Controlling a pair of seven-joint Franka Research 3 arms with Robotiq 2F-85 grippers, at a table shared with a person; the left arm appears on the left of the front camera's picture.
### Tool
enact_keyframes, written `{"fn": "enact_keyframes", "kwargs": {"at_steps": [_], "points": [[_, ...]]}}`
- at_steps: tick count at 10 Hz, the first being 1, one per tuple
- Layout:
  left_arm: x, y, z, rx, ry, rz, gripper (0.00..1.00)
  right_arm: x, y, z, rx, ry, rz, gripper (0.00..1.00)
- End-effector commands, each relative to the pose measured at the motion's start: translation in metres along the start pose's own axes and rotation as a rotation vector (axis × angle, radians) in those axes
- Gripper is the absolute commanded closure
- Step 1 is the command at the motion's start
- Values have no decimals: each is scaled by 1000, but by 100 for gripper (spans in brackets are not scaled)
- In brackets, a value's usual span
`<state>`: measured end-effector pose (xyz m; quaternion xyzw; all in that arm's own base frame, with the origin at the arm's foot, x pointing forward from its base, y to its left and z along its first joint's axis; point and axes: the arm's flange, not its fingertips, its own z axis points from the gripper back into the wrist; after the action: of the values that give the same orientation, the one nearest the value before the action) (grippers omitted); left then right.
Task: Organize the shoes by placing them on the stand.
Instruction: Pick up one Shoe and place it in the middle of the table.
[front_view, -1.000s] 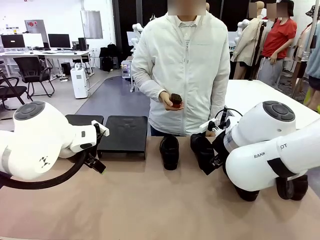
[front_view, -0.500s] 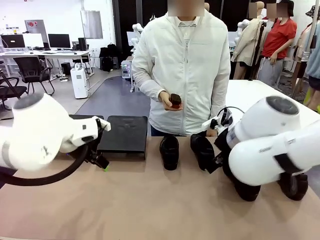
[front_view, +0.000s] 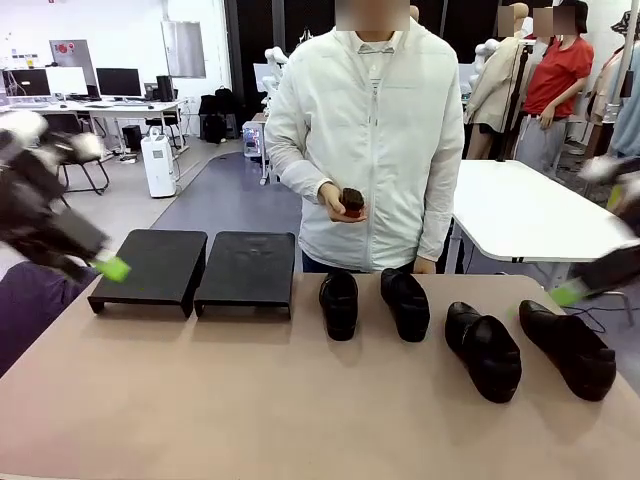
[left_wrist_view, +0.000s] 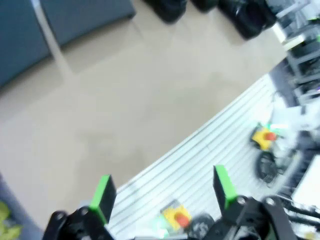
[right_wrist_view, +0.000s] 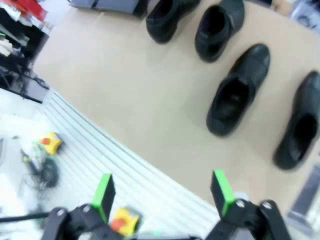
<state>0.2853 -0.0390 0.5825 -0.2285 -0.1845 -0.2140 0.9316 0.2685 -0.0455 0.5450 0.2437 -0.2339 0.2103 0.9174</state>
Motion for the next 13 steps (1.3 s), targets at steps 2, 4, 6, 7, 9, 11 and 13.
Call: {"fn": "enact_keyframes", "kwargs": {"at_steps": [2, 4, 6, 7, 9, 11, 13], "points": [[-40, 43, 50, 127, -88, 95, 0, -56, -64, 117, 65, -383, -306, 0], [-58, 77, 61, 72, -178, 214, 0, -69, -69, 127, 48, -511, -359, 0], [-49, 51, 68, 97, -103, 125, 0, -93, -73, 157, 61, -458, -374, 0], [-49, 51, 68, 97, -103, 125, 0, -93, -73, 157, 61, -458, -374, 0], [-49, 51, 68, 97, -103, 125, 0, -93, -73, 157, 61, -458, -374, 0], [-49, 51, 68, 97, -103, 125, 0, -93, -73, 157, 61, -458, -374, 0], [-49, 51, 68, 97, -103, 125, 0, -93, -73, 157, 61, -458, -374, 0]]}}
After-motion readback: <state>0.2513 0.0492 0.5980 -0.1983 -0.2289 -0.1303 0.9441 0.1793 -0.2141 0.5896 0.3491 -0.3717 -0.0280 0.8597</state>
